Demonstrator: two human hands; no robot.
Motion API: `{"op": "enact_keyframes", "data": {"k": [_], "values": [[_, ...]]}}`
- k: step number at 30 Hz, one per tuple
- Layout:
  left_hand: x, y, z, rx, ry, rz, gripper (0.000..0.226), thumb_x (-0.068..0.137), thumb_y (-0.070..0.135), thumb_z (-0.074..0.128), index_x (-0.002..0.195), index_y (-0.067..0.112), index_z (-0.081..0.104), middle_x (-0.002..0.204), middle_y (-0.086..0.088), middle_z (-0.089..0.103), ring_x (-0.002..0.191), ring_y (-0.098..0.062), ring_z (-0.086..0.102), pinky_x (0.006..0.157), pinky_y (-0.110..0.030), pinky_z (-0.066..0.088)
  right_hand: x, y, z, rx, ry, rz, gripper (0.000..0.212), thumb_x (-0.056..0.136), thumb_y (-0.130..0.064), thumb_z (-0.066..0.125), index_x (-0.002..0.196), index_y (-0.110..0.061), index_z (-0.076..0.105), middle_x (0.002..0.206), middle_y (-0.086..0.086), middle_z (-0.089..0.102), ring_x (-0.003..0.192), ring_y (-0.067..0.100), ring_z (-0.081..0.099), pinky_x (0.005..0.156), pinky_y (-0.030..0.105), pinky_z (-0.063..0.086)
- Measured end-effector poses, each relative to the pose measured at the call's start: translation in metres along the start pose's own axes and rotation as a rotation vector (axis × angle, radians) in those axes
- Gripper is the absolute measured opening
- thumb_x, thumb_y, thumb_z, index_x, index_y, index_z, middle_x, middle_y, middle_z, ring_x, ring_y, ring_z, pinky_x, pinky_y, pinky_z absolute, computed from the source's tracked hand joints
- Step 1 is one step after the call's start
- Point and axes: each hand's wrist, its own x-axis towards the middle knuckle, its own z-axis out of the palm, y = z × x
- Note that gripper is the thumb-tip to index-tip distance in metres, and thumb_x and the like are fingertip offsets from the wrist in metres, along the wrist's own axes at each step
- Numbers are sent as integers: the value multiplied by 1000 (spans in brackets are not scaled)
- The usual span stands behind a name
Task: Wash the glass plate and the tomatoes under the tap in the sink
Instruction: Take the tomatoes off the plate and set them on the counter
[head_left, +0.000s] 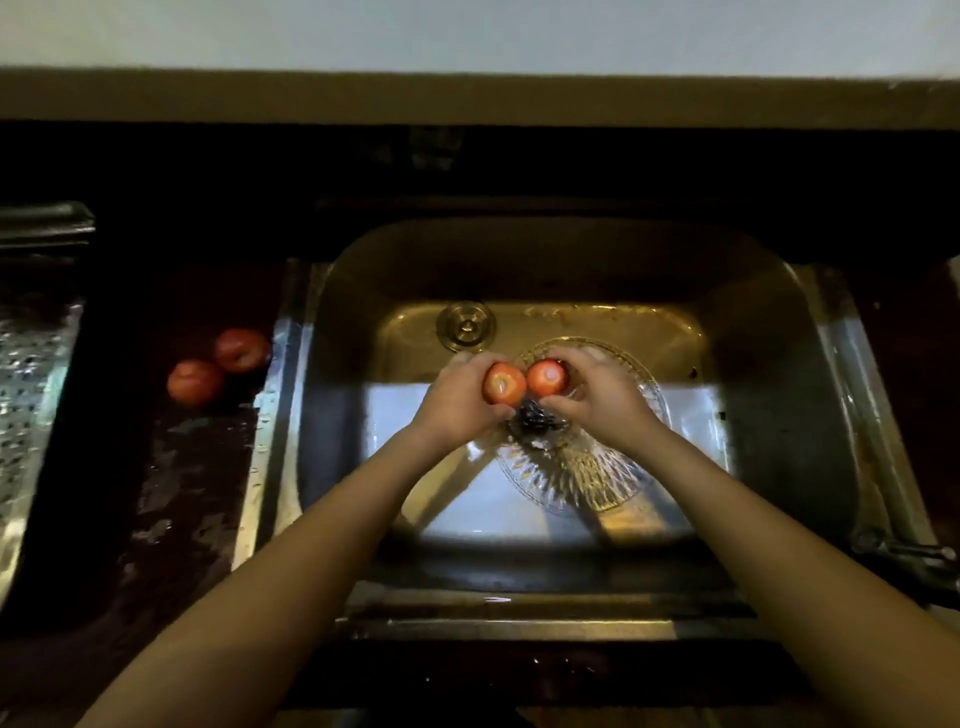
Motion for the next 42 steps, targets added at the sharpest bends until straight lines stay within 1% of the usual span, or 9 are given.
{"op": "enact_keyframes", "data": {"k": [2, 7, 11, 14, 18, 25, 31, 33, 42], "values": [[-19, -6, -25, -5, 51, -30, 64, 70, 24, 77, 128, 19, 51, 126, -10, 53, 114, -23, 50, 87, -18, 32, 1, -29, 0, -4, -16, -66, 55, 76, -19, 74, 126, -17, 52, 124, 7, 52, 110, 17, 49, 89, 25, 41], [-79, -34, -81, -109, 222, -164, 62, 70, 26, 78, 126, 22, 52, 122, -5, 55, 103, -15, 54, 82, -19, 36, 3, -102, 15, 7, -108, -224, 56, 75, -24, 75, 127, -20, 52, 125, 4, 51, 107, 12, 48, 89, 23, 40], [-126, -69, -112, -162, 368, -261, 53, 67, 20, 80, 115, 16, 60, 109, -6, 64, 99, -20, 59, 78, -19, 38, 8, -156, 45, -19, -164, -351, 56, 75, -24, 75, 126, -17, 53, 124, 6, 52, 110, 15, 50, 84, 9, 30], [-149, -96, -124, -164, 448, -356, 52, 68, 17, 79, 115, 13, 59, 111, -9, 63, 103, -23, 58, 81, -22, 39, 9, -187, 74, -63, -192, -421, 54, 76, -27, 73, 125, -17, 53, 122, 7, 54, 111, 21, 51, 86, 21, 36], [-159, -121, -137, -111, 467, -444, 60, 69, 25, 78, 123, 14, 55, 120, -14, 57, 110, -28, 55, 92, -35, 45, 9, -211, 110, -97, -211, -457, 57, 78, -35, 71, 128, -19, 50, 125, 5, 53, 115, 21, 48, 89, 28, 39], [-155, -140, -149, -113, 480, -463, 62, 69, 24, 78, 125, 13, 53, 120, -15, 54, 111, -30, 53, 91, -30, 40, 12, -225, 145, -153, -135, -440, 56, 76, -36, 71, 125, -19, 52, 125, 4, 56, 117, 22, 43, 93, 30, 37], [-150, -150, -152, -105, 430, -438, 67, 69, 26, 78, 128, 15, 50, 122, -15, 50, 113, -31, 51, 96, -36, 43, 12, -226, 151, -202, -87, -466, 53, 77, -36, 70, 124, -17, 53, 123, 4, 55, 113, 23, 43, 92, 33, 38], [-151, -152, -152, -104, 423, -429, 68, 69, 27, 79, 129, 16, 50, 122, -14, 48, 114, -31, 50, 98, -39, 43, 11, -226, 152, -202, -84, -464, 53, 79, -34, 69, 125, -15, 52, 123, 6, 53, 114, 24, 43, 92, 34, 39], [-154, -157, -149, -51, 423, -362, 68, 70, 26, 78, 130, 14, 47, 124, -14, 47, 117, -30, 45, 96, -35, 39, 6, -227, 156, -115, -94, -417, 56, 80, -28, 69, 129, -14, 46, 128, 7, 49, 122, 23, 41, 96, 29, 36]]}}
